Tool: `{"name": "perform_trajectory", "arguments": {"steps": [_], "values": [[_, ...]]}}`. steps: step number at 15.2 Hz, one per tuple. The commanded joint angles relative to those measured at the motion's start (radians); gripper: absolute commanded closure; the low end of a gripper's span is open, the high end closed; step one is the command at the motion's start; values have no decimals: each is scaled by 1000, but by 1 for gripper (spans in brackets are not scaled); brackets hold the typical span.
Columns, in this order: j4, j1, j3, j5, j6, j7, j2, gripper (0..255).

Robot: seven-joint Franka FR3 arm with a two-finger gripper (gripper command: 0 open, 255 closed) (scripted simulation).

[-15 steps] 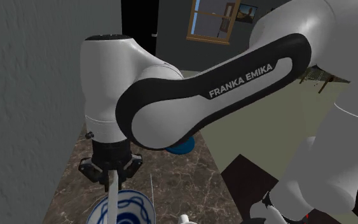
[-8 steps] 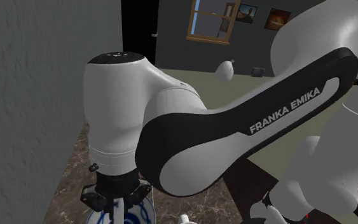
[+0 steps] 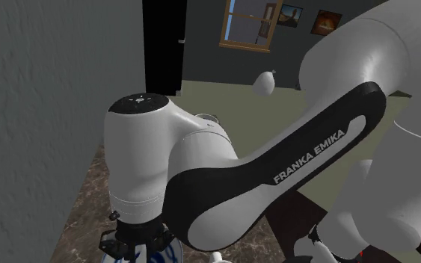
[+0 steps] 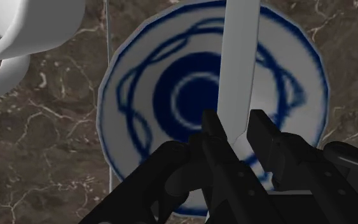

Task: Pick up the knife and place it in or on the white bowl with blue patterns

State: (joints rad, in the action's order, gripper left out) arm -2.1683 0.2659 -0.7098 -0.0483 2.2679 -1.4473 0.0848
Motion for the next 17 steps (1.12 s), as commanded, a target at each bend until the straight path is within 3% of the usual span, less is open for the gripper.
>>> {"name": "perform_trajectory", "arguments": {"steps": [1,11,12,17], "values": [[-12,3,2,15,27,-8,18,255],[-25,7,5,35,59,-20,43,255],[-30,6,5,33,62,-18,41,0],[-25,7,5,35,59,-20,43,0]]}}
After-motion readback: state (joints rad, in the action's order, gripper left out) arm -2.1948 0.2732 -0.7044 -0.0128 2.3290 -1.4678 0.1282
